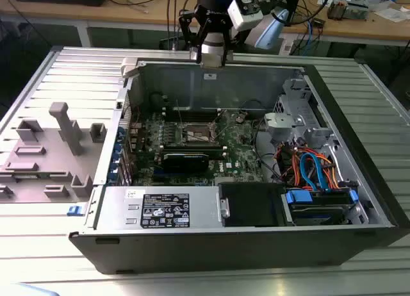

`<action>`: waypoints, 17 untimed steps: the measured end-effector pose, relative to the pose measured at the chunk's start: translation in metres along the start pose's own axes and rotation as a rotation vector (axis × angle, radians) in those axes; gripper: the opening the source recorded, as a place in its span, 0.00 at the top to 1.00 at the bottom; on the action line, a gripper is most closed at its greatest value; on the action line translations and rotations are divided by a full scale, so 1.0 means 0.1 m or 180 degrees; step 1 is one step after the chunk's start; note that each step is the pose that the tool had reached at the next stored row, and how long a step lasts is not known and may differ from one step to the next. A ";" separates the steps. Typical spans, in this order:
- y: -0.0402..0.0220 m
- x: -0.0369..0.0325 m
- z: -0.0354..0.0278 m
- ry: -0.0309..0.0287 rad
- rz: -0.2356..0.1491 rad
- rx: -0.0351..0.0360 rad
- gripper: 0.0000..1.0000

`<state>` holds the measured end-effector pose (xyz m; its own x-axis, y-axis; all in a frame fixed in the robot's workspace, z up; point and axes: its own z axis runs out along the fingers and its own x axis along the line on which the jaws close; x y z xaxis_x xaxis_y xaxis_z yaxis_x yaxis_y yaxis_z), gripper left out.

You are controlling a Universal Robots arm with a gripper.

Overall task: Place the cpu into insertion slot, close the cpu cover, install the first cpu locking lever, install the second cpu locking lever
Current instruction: 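Place the cpu into insertion slot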

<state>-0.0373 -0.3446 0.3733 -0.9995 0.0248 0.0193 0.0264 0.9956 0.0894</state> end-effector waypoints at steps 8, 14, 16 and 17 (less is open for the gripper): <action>-0.044 0.015 0.001 0.0000 0.0000 -0.0001 0.45; -0.054 0.024 0.014 0.0000 0.0000 0.0000 0.45; -0.055 0.024 0.018 0.0000 0.0000 0.0000 0.45; -0.055 0.025 0.020 0.0000 0.0000 0.0000 0.45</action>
<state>-0.0399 -0.3499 0.3708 -0.9995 0.0247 0.0193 0.0263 0.9956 0.0894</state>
